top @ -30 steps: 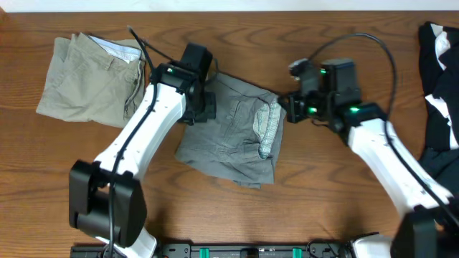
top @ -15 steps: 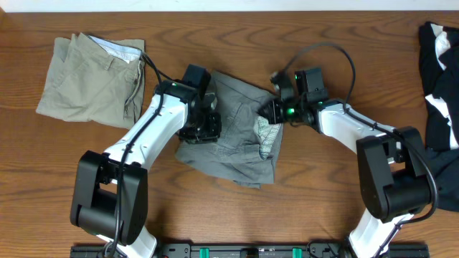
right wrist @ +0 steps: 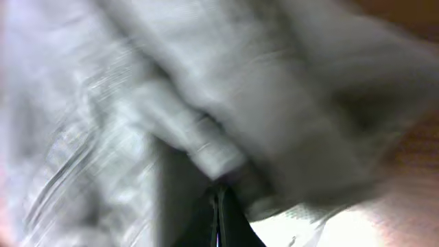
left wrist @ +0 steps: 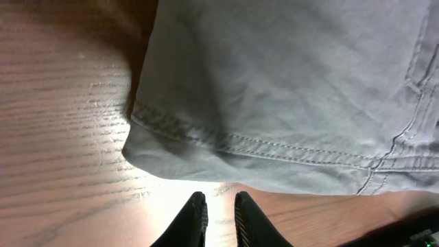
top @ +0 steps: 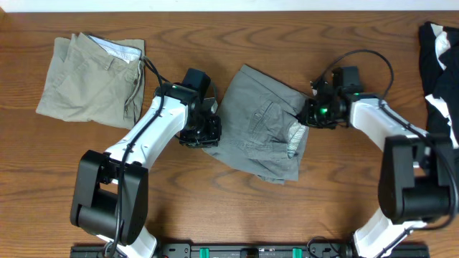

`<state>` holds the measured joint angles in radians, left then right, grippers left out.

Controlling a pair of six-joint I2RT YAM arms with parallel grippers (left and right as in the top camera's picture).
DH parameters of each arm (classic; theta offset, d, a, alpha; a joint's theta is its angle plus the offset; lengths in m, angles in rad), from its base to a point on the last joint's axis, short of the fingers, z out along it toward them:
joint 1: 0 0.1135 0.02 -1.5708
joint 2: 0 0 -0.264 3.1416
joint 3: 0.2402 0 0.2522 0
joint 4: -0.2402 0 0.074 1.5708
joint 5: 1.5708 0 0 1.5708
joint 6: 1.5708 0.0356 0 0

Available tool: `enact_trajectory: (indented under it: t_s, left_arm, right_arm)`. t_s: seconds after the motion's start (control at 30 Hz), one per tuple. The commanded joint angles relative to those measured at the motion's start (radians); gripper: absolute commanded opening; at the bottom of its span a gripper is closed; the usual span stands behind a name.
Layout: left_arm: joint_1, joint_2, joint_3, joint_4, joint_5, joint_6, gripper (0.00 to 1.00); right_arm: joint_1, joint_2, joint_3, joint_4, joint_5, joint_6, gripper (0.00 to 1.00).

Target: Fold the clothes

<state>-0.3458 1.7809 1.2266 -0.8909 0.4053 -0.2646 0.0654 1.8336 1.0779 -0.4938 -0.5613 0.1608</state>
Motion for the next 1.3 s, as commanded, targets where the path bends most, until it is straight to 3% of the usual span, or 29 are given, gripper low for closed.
enact_trajectory:
  t_s: [0.0, 0.23, 0.4, 0.53, 0.63, 0.7, 0.8, 1.07, 1.27]
  left_arm:
    - [0.000, 0.013, -0.002, 0.013, 0.007, 0.008, 0.17]
    - [-0.002, 0.013, -0.002, 0.207, 0.061, 0.009, 0.17]
    - [-0.009, 0.013, -0.005, 0.311, 0.055, 0.009, 0.24]
    - [-0.023, 0.013, -0.035, 0.307, 0.055, 0.009, 0.24]
    - [-0.037, 0.013, -0.073, 0.298, 0.055, 0.008, 0.24]
    - [-0.044, 0.013, -0.103, 0.298, 0.056, 0.008, 0.24]
    - [-0.050, 0.013, -0.138, 0.299, 0.056, 0.008, 0.24]
    - [-0.049, 0.013, -0.144, 0.302, 0.056, 0.006, 0.24]
    - [-0.049, 0.013, -0.144, 0.317, 0.056, -0.026, 0.24]
  right_arm:
    - [0.006, -0.148, 0.020, -0.034, -0.221, -0.189, 0.01]
    - [0.095, -0.229, 0.018, -0.103, -0.126, -0.187, 0.04]
    - [0.165, -0.130, 0.018, -0.105, 0.148, -0.092, 0.02]
    - [0.159, 0.002, 0.018, -0.146, 0.459, 0.031, 0.01]
    - [0.122, 0.064, 0.018, -0.240, 0.558, 0.153, 0.01]
    - [0.097, 0.071, 0.018, -0.293, 0.548, 0.164, 0.01]
    - [0.089, 0.037, 0.020, -0.312, 0.452, 0.031, 0.01]
    - [0.092, -0.240, 0.020, -0.330, -0.009, -0.197, 0.01]
    - [0.151, -0.286, 0.016, -0.352, -0.021, -0.249, 0.01]
